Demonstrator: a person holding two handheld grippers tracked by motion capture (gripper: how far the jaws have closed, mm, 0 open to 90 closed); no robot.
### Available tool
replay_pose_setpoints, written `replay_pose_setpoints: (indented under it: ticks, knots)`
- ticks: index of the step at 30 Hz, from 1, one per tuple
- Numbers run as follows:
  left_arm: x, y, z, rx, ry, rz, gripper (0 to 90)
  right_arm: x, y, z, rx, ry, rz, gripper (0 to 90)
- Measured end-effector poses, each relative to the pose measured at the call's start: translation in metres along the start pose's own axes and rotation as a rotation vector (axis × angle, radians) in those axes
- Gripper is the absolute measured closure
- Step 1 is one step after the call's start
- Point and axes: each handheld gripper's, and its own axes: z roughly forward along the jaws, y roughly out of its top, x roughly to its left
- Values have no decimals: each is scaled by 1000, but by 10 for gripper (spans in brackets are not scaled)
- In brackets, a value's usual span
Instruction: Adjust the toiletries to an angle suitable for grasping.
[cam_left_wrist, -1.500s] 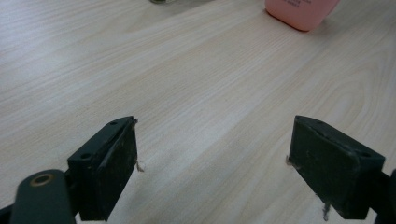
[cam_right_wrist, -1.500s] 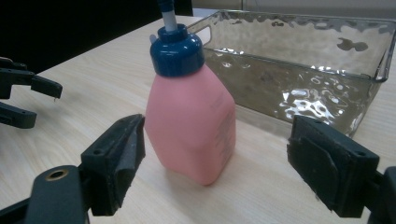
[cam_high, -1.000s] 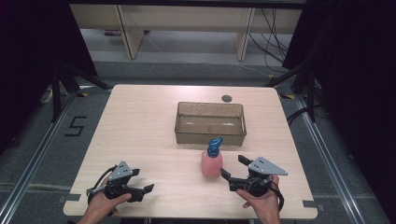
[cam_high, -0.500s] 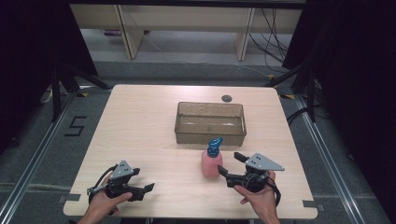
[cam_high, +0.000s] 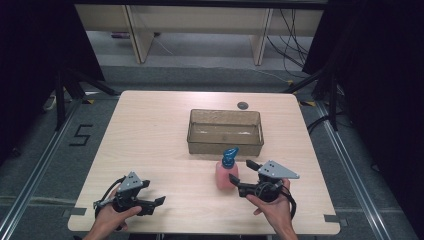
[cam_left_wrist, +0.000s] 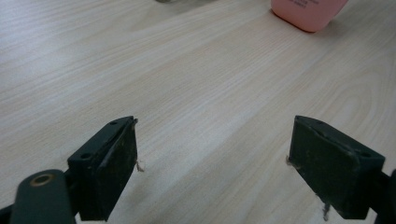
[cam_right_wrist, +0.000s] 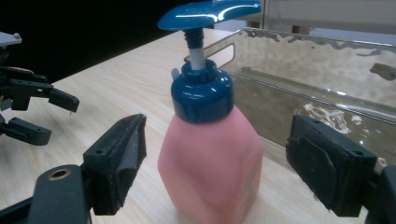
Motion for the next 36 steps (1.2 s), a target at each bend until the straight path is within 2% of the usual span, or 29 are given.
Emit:
replay_pose_setpoints:
  ticks: [1,2,3,5,6,7,8,9,10,12,14,15,16,17,18,19,21,23,25,26,27,28,30,31,33,34,35,36]
  knots:
    - [0,0,1,-4,-11,0,148,2,0,2,6,22,29,208]
    - [0,0,0,1,-10,7,148,3,1,2,13,20,26,209]
    - [0,0,0,-2,-10,6,148,2,1,3,-4,10,-11,211]
    - [0,0,0,-1,-10,4,148,4,2,6,-1,25,18,214]
    - [0,-1,0,1,-10,3,148,3,3,7,1,6,-9,215]
    - [0,-1,0,0,-11,4,148,3,3,10,0,26,0,217]
    - [0,-1,-1,-1,-10,4,148,3,4,10,6,15,-20,220]
    - [1,-1,-1,-2,-10,3,148,4,5,12,7,23,-1,225]
    - [2,0,-2,13,-8,15,148,3,5,14,-2,13,-25,227]
    - [2,-1,-2,15,-10,18,148,3,7,17,0,16,-22,235]
    - [1,-1,-1,0,-12,4,148,4,8,18,4,14,-20,237]
    - [0,-1,-1,0,-12,3,148,2,8,20,-11,4,-43,241]
    - [0,-1,-1,0,-12,3,148,2,8,21,5,7,-30,246]
    - [0,-1,-1,0,-13,3,148,1,9,22,-5,1,-47,247]
    - [0,-1,-1,0,-13,5,148,1,9,25,-10,14,-31,248]
    - [0,0,-1,0,-13,6,148,0,10,26,-8,2,-54,254]
    - [0,-1,0,-5,-10,6,148,0,10,27,-8,2,-46,255]
    - [0,-1,0,-4,-9,5,148,1,10,29,-1,14,-14,262]
    - [0,0,-1,2,-15,5,148,0,11,31,-4,13,-33,273]
    - [0,-1,0,0,-14,3,148,0,11,31,4,21,-16,279]
    - [0,-1,0,-1,-13,3,148,-2,11,33,-12,12,-43,282]
    - [0,0,-1,0,-14,4,148,0,11,33,-1,16,-21,285]
    - [-1,-1,0,-9,-10,1,148,-1,12,35,6,40,-22,299]
    - [-1,-1,0,-9,-11,1,148,-1,12,35,4,33,-14,304]
    - [0,0,0,-8,-11,-1,148,-2,12,37,-3,21,-36,315]
    - [0,0,0,-4,-10,3,148,-1,12,37,1,25,-25,322]
    - [0,0,0,-4,-10,3,148,1,12,36,18,29,7,328]
    - [0,0,0,-5,-11,5,148,-1,12,37,10,25,-15,333]
